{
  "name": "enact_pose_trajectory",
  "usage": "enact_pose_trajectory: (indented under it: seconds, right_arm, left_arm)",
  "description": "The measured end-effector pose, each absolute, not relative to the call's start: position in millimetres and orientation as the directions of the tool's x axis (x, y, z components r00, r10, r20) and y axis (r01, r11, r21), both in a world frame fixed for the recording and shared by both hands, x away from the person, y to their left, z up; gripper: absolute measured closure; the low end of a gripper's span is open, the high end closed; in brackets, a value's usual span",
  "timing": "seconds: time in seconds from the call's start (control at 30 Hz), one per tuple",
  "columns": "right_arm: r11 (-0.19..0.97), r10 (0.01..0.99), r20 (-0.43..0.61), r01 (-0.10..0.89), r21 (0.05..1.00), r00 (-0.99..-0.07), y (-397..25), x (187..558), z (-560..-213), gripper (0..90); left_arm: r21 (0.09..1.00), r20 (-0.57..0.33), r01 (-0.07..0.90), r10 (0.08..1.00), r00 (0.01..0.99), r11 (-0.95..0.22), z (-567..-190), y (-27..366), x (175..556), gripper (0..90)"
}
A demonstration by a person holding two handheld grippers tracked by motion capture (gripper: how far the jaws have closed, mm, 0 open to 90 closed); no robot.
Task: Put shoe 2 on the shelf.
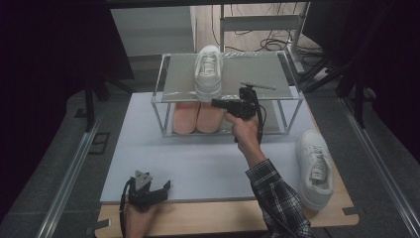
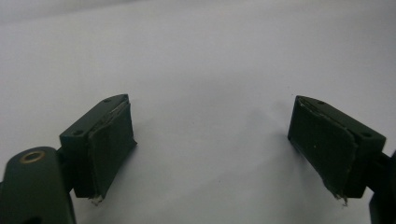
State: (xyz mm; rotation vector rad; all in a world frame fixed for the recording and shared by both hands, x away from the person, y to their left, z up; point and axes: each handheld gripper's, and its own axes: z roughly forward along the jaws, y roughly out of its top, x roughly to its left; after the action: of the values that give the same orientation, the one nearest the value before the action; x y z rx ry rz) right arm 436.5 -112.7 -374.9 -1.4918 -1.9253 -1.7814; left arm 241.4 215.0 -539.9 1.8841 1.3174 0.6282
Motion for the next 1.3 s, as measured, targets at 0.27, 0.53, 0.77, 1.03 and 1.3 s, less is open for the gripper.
enact_pose_trajectory:
  seconds: [0.27, 0.53, 0.77, 1.03, 1.3]
  right_arm:
    - [-0.167, 0.552, 0.657, 0.703, 0.691, -0.514, -122.1, 429.6, -377.1, 89.2]
    - [-0.128, 0.568, 0.625, 0.694, 0.709, -0.535, -131.3, 421.2, -384.2, 83.6]
    - [-0.058, 0.597, 0.57, 0.679, 0.732, -0.564, -135.9, 413.5, -387.4, 72.5]
    - [0.046, 0.641, 0.468, 0.639, 0.768, -0.609, -137.0, 402.9, -390.2, 56.4]
    - [0.119, 0.673, 0.385, 0.606, 0.787, -0.632, -142.2, 392.5, -393.8, 46.8]
  left_arm:
    - [0.795, -0.021, 0.573, 0.936, 0.351, -0.197, -539.9, 214.8, 241.2, 14.0]
    - [0.793, -0.019, 0.576, 0.936, 0.352, -0.2, -539.7, 215.0, 241.1, 14.0]
    - [0.793, -0.019, 0.576, 0.936, 0.352, -0.201, -539.7, 215.0, 241.1, 14.0]
    - [0.793, -0.019, 0.576, 0.936, 0.352, -0.201, -539.7, 215.0, 241.1, 14.0]
    - [0.793, -0.02, 0.575, 0.936, 0.352, -0.199, -539.8, 214.9, 241.1, 14.0]
